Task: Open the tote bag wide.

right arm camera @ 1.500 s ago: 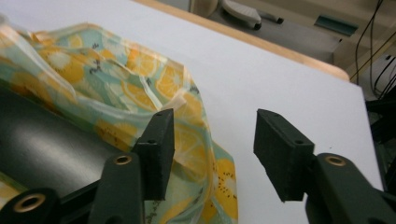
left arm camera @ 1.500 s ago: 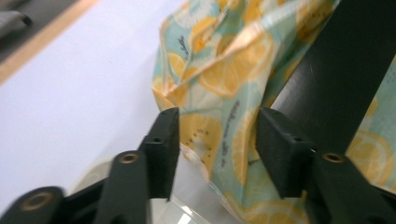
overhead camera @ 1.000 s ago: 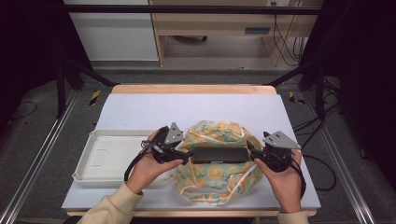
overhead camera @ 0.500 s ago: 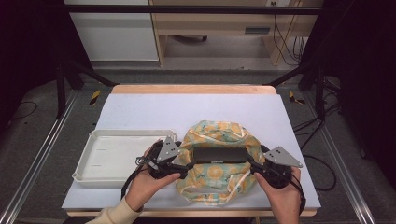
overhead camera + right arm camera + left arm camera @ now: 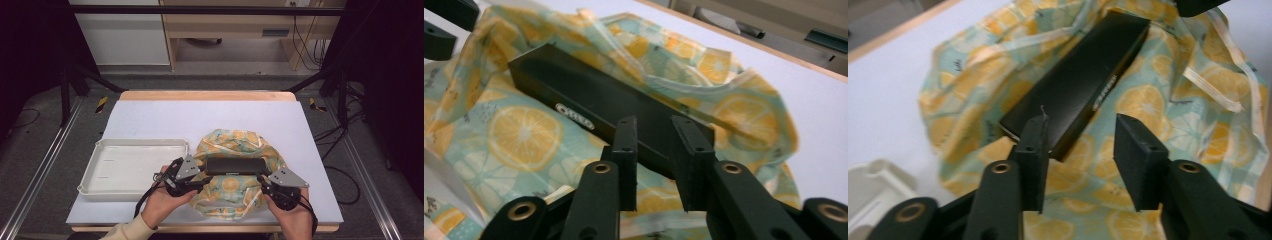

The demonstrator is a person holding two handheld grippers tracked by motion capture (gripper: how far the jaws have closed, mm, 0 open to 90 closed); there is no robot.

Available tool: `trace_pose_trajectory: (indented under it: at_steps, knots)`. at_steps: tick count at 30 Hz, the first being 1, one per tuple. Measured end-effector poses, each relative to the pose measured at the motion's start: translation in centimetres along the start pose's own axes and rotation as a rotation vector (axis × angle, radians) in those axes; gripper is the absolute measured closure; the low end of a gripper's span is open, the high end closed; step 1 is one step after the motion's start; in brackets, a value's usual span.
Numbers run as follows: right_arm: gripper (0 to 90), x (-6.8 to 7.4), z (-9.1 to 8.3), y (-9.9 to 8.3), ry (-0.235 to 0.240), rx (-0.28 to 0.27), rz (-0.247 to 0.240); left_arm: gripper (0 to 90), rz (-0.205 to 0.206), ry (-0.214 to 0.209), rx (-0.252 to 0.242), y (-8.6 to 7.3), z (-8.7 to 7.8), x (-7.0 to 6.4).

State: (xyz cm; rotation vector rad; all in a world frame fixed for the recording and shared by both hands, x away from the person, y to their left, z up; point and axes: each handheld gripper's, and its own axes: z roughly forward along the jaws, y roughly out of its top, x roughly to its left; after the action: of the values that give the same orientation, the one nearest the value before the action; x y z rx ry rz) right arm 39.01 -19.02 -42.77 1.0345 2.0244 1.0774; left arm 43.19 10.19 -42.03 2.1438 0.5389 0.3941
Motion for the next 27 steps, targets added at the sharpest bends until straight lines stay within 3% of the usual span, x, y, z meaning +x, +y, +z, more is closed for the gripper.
trace_pose_trajectory:
  at_steps: [3,14,19,27]
  knots:
    - [79.9,0.3,0.5,-0.1,0.017,0.013,-0.015,67.2,0.016,-0.015,0.006,0.0,0.7,-0.5]
    - [82.7,1.2,2.4,-1.0,0.065,0.109,-0.053,76.9,0.042,-0.023,0.116,-1.2,3.7,-1.7]
    - [85.0,1.4,3.3,-1.6,0.080,0.184,-0.082,82.3,0.050,-0.031,0.154,-1.8,4.5,-2.0]
    - [87.9,1.6,4.2,-2.6,0.120,0.279,-0.086,90.0,0.074,-0.042,0.215,-2.2,5.0,-2.4]
